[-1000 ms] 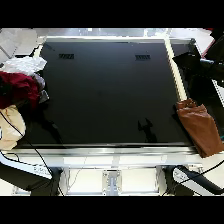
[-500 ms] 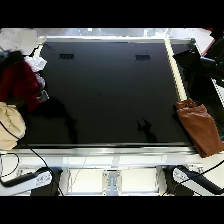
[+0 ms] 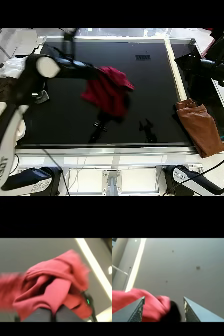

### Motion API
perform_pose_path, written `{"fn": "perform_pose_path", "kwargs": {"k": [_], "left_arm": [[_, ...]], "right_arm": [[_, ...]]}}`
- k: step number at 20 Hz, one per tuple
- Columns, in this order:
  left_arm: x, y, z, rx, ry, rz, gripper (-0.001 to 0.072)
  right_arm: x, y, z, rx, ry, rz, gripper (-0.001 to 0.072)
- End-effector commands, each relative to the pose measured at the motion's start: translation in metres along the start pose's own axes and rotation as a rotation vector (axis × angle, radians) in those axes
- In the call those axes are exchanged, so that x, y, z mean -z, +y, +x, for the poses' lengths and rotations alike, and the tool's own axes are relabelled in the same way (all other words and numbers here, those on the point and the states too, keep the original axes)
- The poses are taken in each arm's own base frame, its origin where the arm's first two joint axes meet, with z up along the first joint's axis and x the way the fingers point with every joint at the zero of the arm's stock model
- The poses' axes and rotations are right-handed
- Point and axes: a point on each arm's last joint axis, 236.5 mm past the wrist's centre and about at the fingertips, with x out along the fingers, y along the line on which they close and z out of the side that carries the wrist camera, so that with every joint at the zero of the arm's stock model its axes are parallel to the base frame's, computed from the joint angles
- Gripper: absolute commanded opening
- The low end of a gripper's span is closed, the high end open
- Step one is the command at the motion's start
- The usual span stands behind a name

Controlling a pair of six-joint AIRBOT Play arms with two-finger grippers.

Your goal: Fold the shirts.

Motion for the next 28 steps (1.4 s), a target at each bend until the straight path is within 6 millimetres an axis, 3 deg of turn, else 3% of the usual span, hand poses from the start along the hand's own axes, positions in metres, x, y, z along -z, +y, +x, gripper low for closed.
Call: {"fn": "perform_pose_path", "kwargs": {"k": [1, 4, 8, 10, 12, 15, 18, 23, 26, 28], "left_arm": [[0.056, -0.013, 0.059, 0.022, 0.213, -0.048, 0.0720], [0.068, 0.038, 0.062, -0.109, 0.265, -0.120, 0.0710], [0.060, 0.113, 0.049, -0.251, 0.206, -0.397, 0.0705], [0.062, 0.133, 0.047, -0.232, 0.203, -0.518, 0.0703], [0.058, 0.135, 0.051, -0.151, 0.190, -0.636, 0.0701], [0.048, 0.125, 0.066, -0.054, 0.161, -0.629, 0.0702], [0.059, 0.110, 0.088, -0.037, 0.198, -0.590, 0.0702], [0.081, 0.091, 0.118, -0.009, 0.271, -0.593, 0.0702], [0.085, 0.079, 0.128, 0.025, 0.289, -0.618, 0.0701], [0.084, 0.081, 0.132, 0.021, 0.276, -0.621, 0.0701]], "right_arm": [[0.029, 0.007, 0.003, -0.027, 0.120, -0.022, 0.0535], [0.092, 0.022, 0.027, -0.090, 0.339, -0.058, 0.0535], [0.198, 0.028, 0.092, -0.151, 0.536, 0.190, 0.0538], [0.229, 0.020, 0.117, -0.170, 0.525, 0.393, 0.0607], [0.248, 0.015, 0.134, -0.191, 0.515, 0.584, 0.0634], [0.254, 0.011, 0.161, -0.211, 0.458, 0.797, 0.0633], [0.249, 0.011, 0.177, -0.198, 0.405, 0.903, 0.0631], [0.257, 0.036, 0.196, -0.167, 0.376, 0.941, 0.0624], [0.259, 0.066, 0.192, -0.242, 0.421, 0.949, 0.0625], [0.251, 0.072, 0.190, -0.274, 0.405, 0.936, 0.0624]]}}
